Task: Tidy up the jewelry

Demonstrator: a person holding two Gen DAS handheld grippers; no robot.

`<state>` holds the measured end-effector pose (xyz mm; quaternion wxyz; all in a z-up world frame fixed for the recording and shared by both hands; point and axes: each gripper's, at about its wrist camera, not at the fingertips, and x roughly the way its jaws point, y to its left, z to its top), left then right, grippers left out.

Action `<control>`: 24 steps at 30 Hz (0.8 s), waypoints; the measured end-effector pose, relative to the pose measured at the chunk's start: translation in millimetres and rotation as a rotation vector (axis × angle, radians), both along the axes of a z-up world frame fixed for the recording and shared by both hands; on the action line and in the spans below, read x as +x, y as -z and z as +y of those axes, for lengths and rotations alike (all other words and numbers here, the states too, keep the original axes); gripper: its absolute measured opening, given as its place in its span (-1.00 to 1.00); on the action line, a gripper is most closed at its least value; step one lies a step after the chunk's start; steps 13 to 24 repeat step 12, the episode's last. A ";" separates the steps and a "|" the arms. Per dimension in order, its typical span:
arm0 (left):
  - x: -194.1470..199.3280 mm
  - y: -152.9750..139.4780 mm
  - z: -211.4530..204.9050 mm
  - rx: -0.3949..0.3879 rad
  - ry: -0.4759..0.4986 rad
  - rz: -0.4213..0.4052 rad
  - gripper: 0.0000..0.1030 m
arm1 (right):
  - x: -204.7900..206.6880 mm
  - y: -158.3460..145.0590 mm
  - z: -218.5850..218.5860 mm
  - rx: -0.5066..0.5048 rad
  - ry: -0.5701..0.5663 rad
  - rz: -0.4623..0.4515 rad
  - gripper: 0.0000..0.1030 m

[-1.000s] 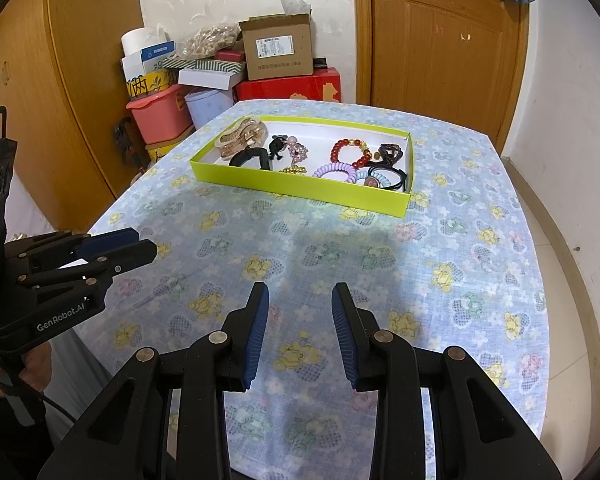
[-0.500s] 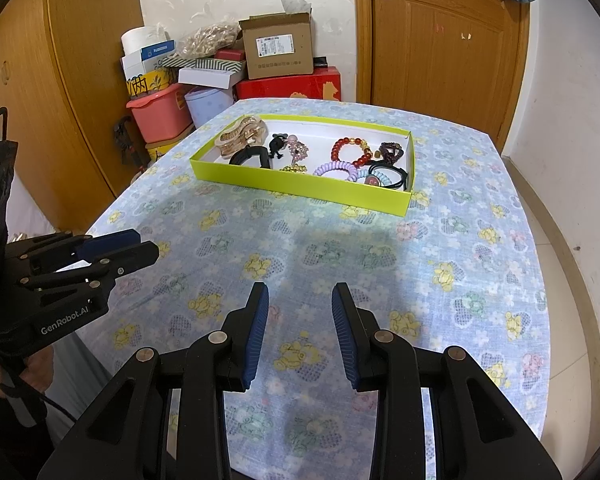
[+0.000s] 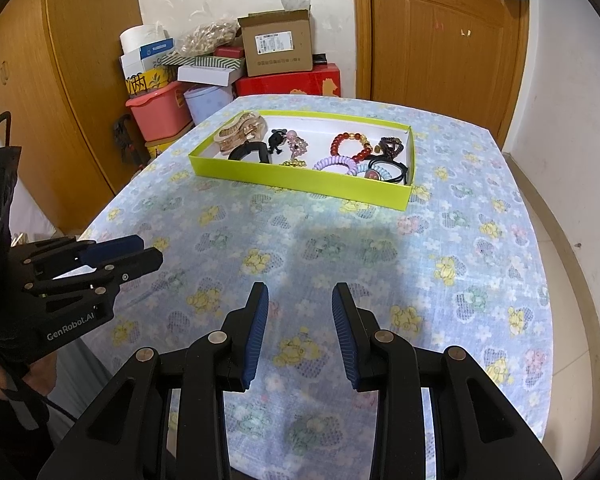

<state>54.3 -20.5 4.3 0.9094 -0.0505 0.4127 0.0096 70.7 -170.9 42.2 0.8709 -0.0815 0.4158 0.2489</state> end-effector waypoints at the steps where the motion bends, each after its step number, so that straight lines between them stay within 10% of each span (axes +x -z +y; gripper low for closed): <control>1: 0.2 0.6 -0.6 0.000 0.001 0.001 -0.46 | 0.1 0.0 -0.1 0.000 0.000 0.000 -0.33; 24: -0.1 3.2 0.6 -0.005 -0.006 0.006 -0.46 | -0.2 1.1 -0.7 -0.001 0.000 0.001 -0.33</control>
